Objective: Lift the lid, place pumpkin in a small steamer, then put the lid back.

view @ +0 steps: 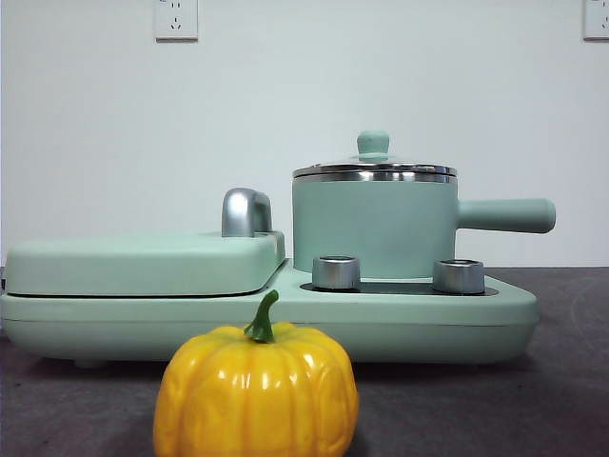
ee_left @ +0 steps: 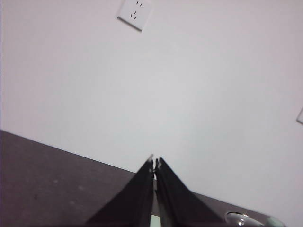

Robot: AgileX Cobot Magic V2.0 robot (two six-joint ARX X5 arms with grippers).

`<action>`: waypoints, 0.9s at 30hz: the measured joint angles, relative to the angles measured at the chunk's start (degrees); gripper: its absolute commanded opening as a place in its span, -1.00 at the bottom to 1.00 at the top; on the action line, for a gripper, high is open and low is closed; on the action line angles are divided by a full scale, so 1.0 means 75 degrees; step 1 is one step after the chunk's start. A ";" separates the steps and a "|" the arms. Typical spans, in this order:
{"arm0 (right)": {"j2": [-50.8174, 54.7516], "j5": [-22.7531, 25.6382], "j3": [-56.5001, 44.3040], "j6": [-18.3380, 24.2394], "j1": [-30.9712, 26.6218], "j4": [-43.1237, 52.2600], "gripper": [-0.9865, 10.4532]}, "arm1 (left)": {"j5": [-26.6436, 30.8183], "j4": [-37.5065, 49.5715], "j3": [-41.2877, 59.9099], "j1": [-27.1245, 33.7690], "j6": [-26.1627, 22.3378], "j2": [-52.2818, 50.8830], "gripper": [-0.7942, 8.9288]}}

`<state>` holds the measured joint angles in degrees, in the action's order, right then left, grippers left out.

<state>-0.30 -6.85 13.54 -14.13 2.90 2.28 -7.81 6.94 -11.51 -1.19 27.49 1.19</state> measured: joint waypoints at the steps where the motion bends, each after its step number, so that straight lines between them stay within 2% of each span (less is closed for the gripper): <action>1: 0.0000 -0.0041 0.0125 0.0070 0.0000 -0.0157 -0.80 | 0.0000 -0.0213 -0.0201 0.0000 -0.0140 0.0096 -0.82; 10: -0.0554 -0.0230 0.1329 0.0682 0.0000 -0.1842 -0.80 | 0.0000 -0.1655 -0.2020 0.0000 -0.1134 0.1373 -0.82; 19: -0.1792 -0.0597 0.2282 0.1192 0.0000 -0.2428 -0.80 | -0.0009 -0.2477 -0.3351 0.0000 -0.1830 0.2970 -0.82; 27: -0.3200 -0.1122 0.2873 0.1766 0.0000 -0.2565 -0.80 | -0.0778 -0.2521 -0.3981 -0.0003 -0.2253 0.4124 -0.82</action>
<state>-24.29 -15.27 35.09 -0.89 2.90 -16.95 -13.65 -11.97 -41.36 -1.21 10.59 32.12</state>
